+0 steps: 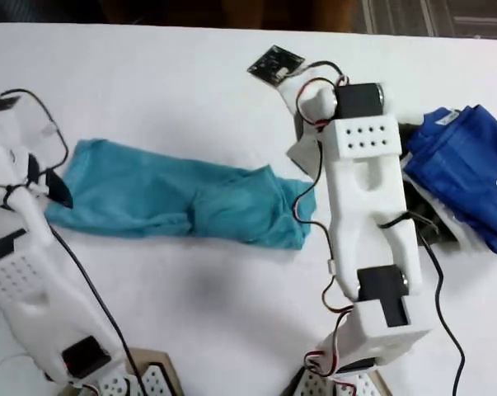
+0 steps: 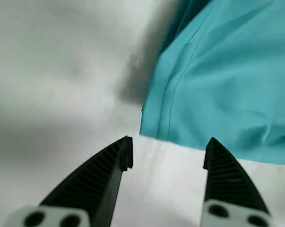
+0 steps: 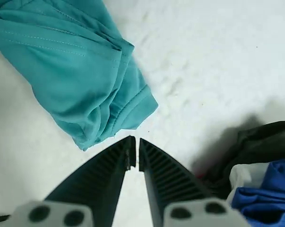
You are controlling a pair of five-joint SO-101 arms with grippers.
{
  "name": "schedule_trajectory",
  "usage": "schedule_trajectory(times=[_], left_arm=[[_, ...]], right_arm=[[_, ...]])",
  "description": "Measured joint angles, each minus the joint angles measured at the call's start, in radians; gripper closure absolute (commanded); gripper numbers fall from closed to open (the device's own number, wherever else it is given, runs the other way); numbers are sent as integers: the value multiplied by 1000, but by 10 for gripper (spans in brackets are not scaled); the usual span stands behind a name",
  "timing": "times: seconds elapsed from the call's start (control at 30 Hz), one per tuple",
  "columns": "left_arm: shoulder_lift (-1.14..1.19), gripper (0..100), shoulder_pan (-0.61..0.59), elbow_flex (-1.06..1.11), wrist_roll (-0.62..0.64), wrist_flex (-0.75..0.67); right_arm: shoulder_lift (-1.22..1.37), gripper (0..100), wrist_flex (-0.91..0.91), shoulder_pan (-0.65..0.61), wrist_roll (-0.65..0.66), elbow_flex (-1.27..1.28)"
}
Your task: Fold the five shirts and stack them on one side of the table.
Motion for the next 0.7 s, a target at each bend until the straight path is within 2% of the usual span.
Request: schedule_trajectory(times=[0.17, 0.3, 0.5, 0.6, 0.7], left_arm=[[158, 736, -3, -135, -126, 0], [296, 736, -2, -261, -146, 0], [359, 739, 64, -275, -147, 3], [351, 806, 107, -224, -153, 3], [353, 962, 149, -187, -153, 3]], right_arm=[[0, 978, 25, -3, 0, 0], [0, 978, 28, -3, 0, 0], [-68, 978, 28, -3, 0, 0], [-91, 978, 28, -2, 0, 0], [-98, 978, 28, -2, 0, 0]])
